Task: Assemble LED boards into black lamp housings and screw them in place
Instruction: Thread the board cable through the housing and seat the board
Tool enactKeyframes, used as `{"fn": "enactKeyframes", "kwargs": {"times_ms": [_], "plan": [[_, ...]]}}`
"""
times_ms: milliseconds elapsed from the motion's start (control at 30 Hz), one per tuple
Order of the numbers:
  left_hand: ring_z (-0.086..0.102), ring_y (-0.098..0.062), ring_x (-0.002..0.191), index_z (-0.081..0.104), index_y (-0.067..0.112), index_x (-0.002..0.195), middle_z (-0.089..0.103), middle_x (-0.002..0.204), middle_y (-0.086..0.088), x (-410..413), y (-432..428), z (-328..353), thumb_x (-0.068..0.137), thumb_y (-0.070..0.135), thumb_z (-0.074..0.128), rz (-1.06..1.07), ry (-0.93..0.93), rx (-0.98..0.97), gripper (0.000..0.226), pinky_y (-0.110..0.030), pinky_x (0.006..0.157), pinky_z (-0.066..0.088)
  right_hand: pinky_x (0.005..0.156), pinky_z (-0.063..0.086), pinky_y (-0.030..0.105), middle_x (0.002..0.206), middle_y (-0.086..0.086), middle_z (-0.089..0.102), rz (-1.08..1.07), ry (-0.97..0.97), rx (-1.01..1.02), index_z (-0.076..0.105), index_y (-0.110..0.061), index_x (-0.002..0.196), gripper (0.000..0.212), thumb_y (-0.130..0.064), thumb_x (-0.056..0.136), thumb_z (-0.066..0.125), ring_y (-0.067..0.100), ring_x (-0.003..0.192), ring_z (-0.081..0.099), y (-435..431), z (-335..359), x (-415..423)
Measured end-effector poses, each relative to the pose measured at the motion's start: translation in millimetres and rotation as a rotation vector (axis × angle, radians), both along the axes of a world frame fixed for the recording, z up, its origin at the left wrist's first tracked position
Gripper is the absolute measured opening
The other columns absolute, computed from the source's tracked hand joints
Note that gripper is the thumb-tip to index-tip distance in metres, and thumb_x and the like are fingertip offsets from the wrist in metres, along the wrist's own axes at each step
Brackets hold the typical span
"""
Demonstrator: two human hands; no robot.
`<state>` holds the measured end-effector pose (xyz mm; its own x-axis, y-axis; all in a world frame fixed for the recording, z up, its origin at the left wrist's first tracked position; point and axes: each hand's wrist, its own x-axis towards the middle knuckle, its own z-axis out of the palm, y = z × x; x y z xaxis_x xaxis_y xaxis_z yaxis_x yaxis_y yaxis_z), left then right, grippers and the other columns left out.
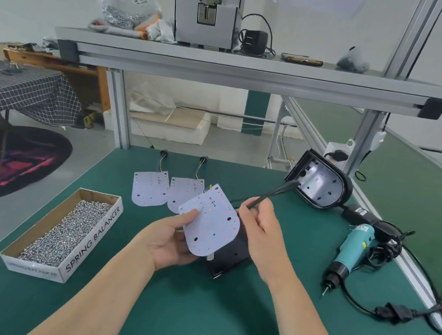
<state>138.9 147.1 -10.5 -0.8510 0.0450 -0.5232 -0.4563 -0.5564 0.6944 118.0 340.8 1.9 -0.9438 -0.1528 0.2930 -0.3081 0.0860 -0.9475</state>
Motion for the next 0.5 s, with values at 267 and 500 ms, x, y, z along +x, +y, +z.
{"fn": "enactKeyframes", "kwargs": {"times_ms": [267,500], "plan": [[0.069,-0.032,0.09,0.062,0.013,0.109,0.073,0.105,-0.012,-8.5,-10.6,15.5,0.07,0.024,0.077,-0.073,-0.038,-0.121,0.043,-0.048,0.081,0.047,0.076,0.055,0.021,0.076,-0.003,0.066,0.352,-0.129,-0.096,0.052,-0.005,0.1,0.006,-0.003,0.105,0.049,0.012,0.076,0.067,20.3,20.6,1.2],[0.074,-0.034,0.078,0.064,0.009,0.112,0.076,0.092,-0.016,-13.3,-14.8,25.2,0.065,0.023,0.081,-0.064,-0.009,-0.104,0.051,-0.05,0.074,0.054,0.084,0.058,0.026,0.09,0.015,0.076,0.31,-0.047,-0.05,0.058,-0.002,0.096,0.005,0.002,0.098,0.058,0.021,0.085,0.074,16.8,41.7,-1.7]]}}
